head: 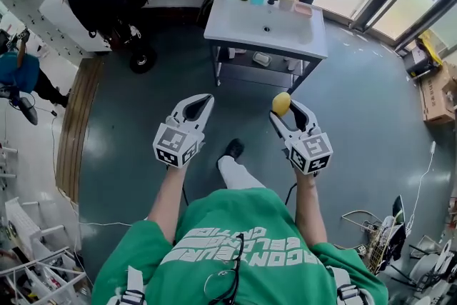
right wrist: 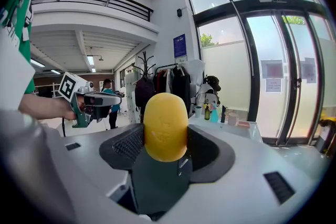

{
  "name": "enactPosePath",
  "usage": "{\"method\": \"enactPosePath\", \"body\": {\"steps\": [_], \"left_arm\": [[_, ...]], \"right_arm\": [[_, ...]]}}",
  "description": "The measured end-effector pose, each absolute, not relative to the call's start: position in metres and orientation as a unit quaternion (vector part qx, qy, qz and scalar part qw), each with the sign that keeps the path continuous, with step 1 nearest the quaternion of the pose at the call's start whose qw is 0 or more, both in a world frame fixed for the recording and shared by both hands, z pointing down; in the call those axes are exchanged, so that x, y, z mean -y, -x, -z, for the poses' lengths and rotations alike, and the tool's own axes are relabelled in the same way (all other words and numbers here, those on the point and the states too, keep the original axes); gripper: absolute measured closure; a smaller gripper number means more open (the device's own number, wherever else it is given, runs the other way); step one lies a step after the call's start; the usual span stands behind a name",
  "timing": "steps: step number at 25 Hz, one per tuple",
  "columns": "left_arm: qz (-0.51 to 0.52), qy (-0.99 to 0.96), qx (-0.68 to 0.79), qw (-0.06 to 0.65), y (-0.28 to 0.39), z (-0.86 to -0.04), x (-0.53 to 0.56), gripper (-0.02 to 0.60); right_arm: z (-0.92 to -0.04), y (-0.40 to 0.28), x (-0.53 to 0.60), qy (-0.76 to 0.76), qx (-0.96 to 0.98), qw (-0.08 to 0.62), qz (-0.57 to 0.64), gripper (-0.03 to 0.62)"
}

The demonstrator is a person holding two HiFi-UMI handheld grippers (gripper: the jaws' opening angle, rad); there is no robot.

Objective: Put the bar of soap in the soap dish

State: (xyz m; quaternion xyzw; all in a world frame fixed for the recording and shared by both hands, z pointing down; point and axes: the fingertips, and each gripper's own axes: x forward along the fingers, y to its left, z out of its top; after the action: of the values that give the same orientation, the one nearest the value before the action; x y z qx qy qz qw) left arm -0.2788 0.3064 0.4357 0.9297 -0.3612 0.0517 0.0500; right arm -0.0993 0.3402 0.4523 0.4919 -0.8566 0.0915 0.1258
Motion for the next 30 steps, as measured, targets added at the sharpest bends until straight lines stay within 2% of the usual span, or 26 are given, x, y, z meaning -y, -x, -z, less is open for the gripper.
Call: {"method": "enactPosePath", "body": {"steps": [18, 30], "left_arm": [[-0.069, -0.941, 0.328, 0.046, 0.265, -0.438, -0.121, 0.574], [-0.075, -0.945, 0.313, 0.052, 0.244, -0.446, -0.062, 0.572]], "right_arm": [[-0.451, 0.089, -0.151, -0.52, 0.841, 0.116, -0.095, 0.345], [-0.454, 0.078, -0.1, -0.518, 0.843, 0.111, -0.092, 0.345]]}}
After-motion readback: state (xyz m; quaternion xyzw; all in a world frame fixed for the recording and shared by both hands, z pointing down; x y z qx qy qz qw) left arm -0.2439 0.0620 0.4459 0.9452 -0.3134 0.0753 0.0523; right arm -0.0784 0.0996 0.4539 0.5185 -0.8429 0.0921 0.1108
